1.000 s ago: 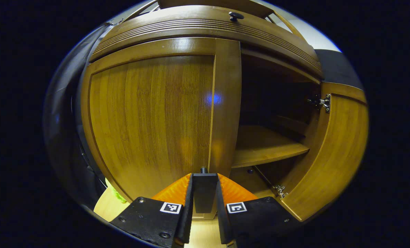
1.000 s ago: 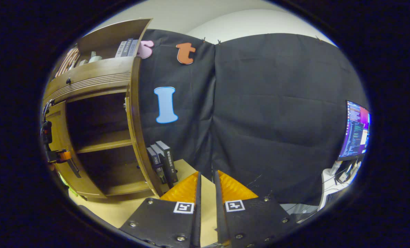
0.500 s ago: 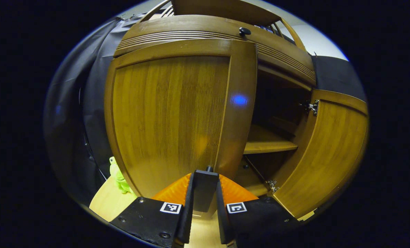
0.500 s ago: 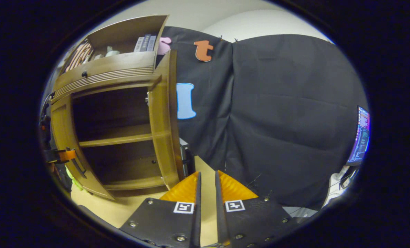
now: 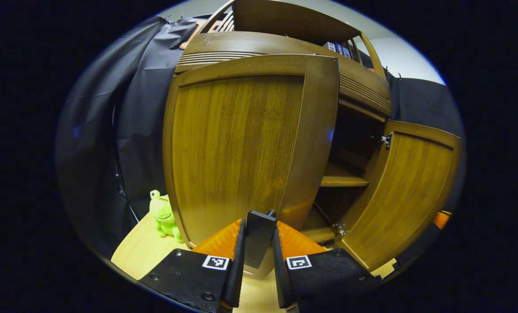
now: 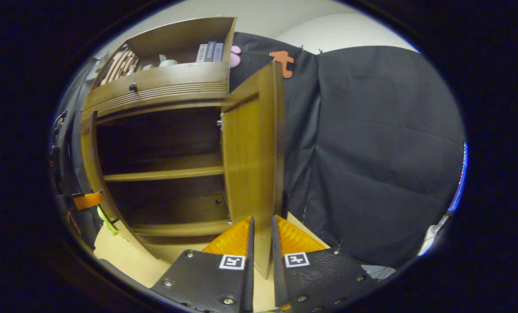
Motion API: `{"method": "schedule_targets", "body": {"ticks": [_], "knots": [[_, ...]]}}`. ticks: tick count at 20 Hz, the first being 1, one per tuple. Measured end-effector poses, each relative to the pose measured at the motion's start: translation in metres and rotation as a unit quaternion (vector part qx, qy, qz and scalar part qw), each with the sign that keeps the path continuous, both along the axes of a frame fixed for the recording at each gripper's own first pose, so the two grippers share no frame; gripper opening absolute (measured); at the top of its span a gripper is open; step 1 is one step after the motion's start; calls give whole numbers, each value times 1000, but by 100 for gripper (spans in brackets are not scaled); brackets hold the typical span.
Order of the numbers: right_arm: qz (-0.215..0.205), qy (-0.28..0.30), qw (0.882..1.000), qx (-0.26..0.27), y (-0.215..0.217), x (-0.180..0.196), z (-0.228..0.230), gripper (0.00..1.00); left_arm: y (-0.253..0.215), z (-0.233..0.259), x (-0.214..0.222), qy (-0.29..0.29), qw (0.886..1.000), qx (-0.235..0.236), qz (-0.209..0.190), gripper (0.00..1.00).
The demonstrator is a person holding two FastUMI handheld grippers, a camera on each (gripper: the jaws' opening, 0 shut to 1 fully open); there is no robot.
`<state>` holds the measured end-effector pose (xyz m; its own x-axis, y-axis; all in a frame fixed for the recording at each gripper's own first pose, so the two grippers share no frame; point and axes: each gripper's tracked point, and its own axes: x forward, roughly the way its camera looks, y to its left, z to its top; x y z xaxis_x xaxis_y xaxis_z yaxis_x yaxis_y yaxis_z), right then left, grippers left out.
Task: Open the right door of the double-door shoe cabinet with the right hand, and open the left door with the left hand.
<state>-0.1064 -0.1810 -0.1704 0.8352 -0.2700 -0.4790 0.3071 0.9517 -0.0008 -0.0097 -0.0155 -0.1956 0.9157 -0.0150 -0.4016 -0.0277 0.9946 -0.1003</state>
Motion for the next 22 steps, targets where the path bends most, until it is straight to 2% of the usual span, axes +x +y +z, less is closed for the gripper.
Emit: {"method": "schedule_targets", "body": {"ticks": [10,11,12,20,21,22], "knots": [[108,8,993,35,84,39,-22,19,30,12,-42,-2,1000,-25,9,34],[120,9,992,38,94,44,-23,19,35,13,-48,-3,1000,-24,13,31],[131,8,990,43,104,46,-24,19,40,15,-52,-3,1000,-20,16,33],[201,11,977,70,166,54,-27,19,81,30,-85,-12,998,8,58,33],[207,12,976,72,170,54,-27,19,86,31,-86,-14,998,10,64,27],[211,12,974,75,175,54,-28,19,91,32,-89,-14,997,13,70,27]]}}
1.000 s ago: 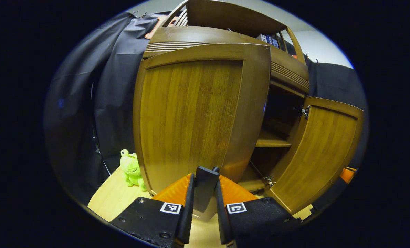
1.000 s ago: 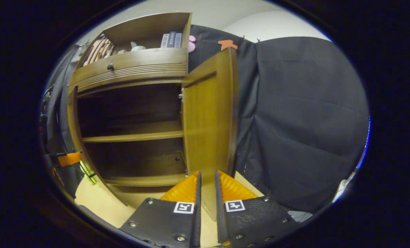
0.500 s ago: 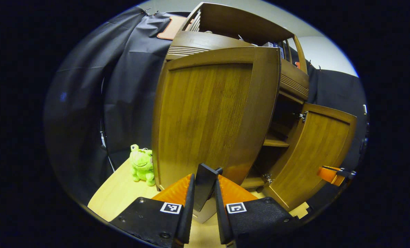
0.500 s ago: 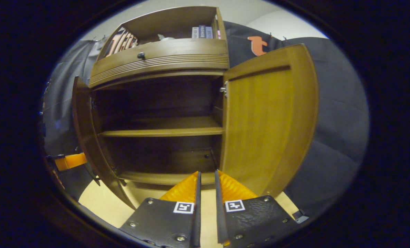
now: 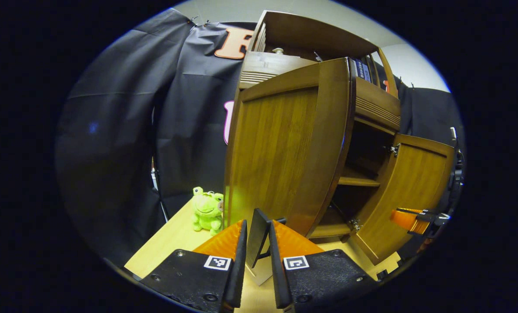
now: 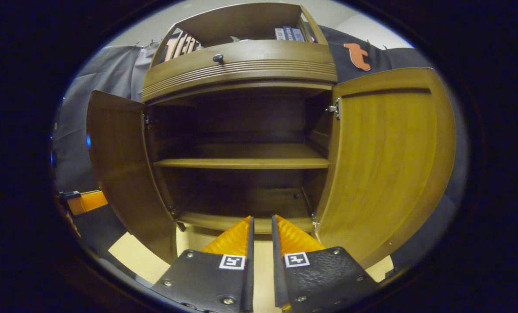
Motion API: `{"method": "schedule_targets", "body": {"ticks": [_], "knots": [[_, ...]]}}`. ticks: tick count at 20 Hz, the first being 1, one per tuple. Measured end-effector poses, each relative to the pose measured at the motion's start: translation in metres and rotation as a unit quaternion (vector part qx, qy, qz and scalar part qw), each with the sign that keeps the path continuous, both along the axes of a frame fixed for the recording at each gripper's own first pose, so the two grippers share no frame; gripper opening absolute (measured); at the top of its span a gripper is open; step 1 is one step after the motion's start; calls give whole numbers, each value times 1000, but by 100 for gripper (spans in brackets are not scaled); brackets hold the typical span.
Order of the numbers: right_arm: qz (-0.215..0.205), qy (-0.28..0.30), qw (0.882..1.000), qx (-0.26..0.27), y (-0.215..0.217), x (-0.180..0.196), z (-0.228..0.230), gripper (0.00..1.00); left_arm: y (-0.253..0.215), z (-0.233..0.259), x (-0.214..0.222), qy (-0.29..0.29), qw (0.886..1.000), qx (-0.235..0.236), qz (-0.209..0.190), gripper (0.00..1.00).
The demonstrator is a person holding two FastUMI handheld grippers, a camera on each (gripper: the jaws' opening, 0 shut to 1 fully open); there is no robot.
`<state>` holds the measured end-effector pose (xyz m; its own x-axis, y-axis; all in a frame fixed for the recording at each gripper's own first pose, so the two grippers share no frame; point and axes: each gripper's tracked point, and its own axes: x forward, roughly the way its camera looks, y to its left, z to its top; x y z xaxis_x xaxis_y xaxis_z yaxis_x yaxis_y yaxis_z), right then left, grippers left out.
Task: Open the right door of the double-door shoe cabinet with the right hand, and open the left door with the left hand.
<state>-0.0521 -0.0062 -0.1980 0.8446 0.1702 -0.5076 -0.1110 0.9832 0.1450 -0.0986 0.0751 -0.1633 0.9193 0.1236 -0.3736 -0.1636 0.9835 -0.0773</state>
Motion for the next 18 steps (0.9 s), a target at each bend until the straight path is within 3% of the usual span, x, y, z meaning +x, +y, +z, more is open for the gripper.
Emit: {"method": "schedule_targets", "body": {"ticks": [6,7,16,17,18], "knots": [[19,7,1000,11,19,-4,-4,19,32,4,-9,-1,999,30,39,25],[21,8,1000,13,21,-4,-4,19,36,9,-16,-3,999,35,42,16],[45,12,999,24,47,5,-11,19,69,20,-25,-4,996,52,75,17],[48,12,998,25,49,7,-11,19,71,23,-27,-5,995,55,81,25],[50,11,998,26,51,10,-12,19,75,27,-29,-7,994,62,91,25]]}}
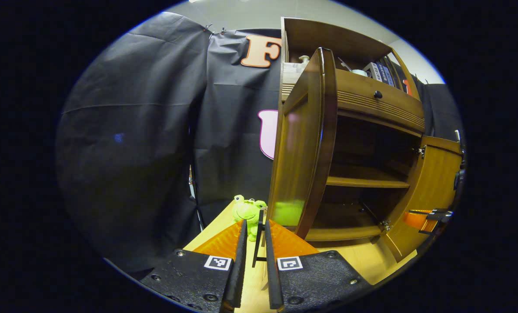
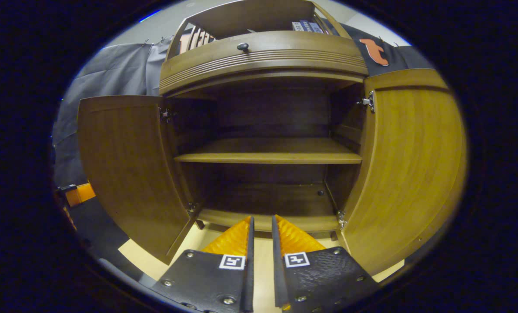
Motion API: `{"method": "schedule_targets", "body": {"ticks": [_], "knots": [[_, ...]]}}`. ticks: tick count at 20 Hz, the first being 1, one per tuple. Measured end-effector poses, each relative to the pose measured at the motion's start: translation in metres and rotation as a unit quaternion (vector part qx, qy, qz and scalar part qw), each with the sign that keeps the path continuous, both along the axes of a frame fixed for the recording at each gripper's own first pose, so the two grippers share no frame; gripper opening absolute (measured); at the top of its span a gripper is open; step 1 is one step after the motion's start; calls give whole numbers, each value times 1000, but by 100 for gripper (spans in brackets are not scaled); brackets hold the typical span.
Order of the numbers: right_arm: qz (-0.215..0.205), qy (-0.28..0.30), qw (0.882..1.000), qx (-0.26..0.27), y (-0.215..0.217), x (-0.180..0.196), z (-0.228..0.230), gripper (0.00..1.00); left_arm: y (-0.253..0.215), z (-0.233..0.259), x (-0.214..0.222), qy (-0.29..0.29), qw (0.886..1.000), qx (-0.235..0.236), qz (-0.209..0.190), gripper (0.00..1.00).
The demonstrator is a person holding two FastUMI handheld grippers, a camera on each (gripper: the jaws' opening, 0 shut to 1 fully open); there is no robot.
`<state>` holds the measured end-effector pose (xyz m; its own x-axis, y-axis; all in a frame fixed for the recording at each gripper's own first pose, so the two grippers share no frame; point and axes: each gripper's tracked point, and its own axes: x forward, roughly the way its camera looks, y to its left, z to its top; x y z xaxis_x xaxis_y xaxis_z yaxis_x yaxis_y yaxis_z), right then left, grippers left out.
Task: Open the right door of the double-door shoe cabinet with the right hand, and open the left door with the left hand.
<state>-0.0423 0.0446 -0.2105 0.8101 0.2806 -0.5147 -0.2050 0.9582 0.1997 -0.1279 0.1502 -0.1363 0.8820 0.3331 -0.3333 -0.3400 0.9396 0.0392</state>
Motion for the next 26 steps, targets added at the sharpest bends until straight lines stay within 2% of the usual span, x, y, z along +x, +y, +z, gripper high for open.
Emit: {"method": "schedule_targets", "body": {"ticks": [3,4,6,12,14,17,18,19,21,22,23,26], "knots": [[8,-3,1000,4,6,7,0,19,20,28,-11,-29,997,51,47,25],[9,-4,1000,5,7,9,0,19,25,40,-15,-38,995,64,60,16],[14,-5,1000,10,12,13,-1,19,35,56,-21,-51,992,85,81,16],[20,-16,1000,14,15,17,7,19,13,88,-18,-84,989,92,84,17],[16,-28,999,13,12,18,16,19,-9,108,-5,-107,987,105,60,17],[4,-54,998,12,1,22,42,19,-50,126,16,-133,984,115,1,17],[-2,-66,998,12,-4,22,52,19,-66,129,26,-140,984,111,-21,17],[-10,-78,997,12,-10,23,66,19,-78,129,37,-146,983,106,-42,24],[-26,-105,994,10,-20,24,90,19,-108,129,58,-153,981,89,-82,24],[-34,-119,992,7,-26,24,104,19,-124,128,66,-153,980,77,-101,20],[-41,-132,990,5,-32,24,117,19,-138,124,75,-151,980,64,-117,24],[-61,-153,986,3,-48,17,141,18,-173,112,89,-140,977,35,-154,23]]}}
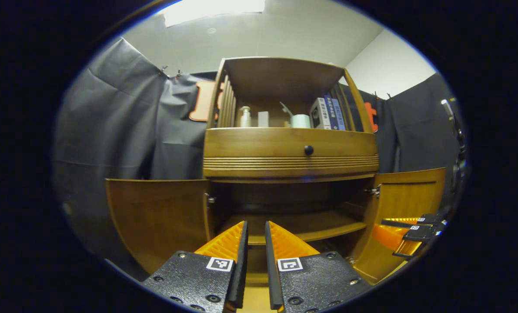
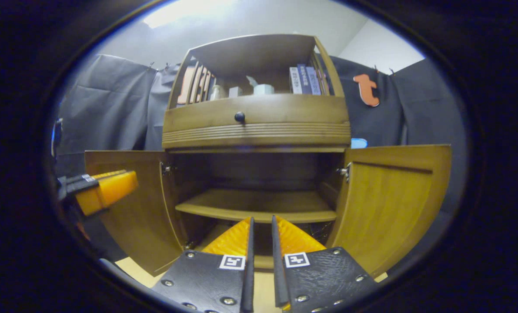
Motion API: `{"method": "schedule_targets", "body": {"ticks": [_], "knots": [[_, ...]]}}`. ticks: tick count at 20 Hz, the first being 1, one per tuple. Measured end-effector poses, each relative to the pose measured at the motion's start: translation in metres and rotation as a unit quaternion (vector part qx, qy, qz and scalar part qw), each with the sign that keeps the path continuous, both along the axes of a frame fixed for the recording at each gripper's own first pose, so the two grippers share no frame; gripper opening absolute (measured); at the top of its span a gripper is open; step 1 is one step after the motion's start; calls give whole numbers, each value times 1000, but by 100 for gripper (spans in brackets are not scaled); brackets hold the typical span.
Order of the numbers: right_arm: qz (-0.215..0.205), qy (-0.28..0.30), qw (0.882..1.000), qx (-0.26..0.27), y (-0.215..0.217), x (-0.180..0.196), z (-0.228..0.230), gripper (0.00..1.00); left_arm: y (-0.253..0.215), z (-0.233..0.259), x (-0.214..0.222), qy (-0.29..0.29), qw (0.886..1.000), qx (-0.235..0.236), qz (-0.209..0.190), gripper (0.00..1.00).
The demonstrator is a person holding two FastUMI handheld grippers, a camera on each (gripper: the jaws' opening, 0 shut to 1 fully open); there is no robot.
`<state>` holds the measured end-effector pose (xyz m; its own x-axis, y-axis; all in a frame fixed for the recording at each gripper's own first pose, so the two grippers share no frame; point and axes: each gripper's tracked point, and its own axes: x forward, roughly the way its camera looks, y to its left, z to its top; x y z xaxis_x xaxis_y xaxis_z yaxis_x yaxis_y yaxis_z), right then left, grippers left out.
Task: Open the right door of the double-door shoe cabinet with the right hand, and open the left door with the left hand.
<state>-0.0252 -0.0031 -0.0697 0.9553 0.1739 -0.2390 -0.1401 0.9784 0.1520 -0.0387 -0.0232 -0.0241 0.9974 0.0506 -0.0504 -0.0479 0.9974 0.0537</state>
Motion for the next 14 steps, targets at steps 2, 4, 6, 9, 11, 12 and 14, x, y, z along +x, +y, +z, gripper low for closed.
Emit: {"method": "schedule_targets", "body": {"ticks": [2,4,6,9,11,12,14], "knots": [[-14,-8,1000,-3,-11,-4,9,19,-14,-5,5,8,1000,-6,-16,23],[-24,-12,1000,-8,-19,-8,12,19,-25,-7,8,10,999,-16,-29,23],[-36,-12,999,-9,-25,-12,12,19,-28,-8,9,11,999,-18,-30,23],[-39,-12,999,0,-27,-17,16,45,-35,-12,12,14,999,-23,-39,69],[-42,-16,999,-1,-28,-24,23,79,-37,-14,13,17,998,-32,-44,99],[-44,-24,999,0,-29,-19,20,96,-38,-13,12,17,998,-33,-45,96],[-47,-37,998,0,-29,-18,26,95,-40,-12,10,15,998,-30,-51,92]]}}
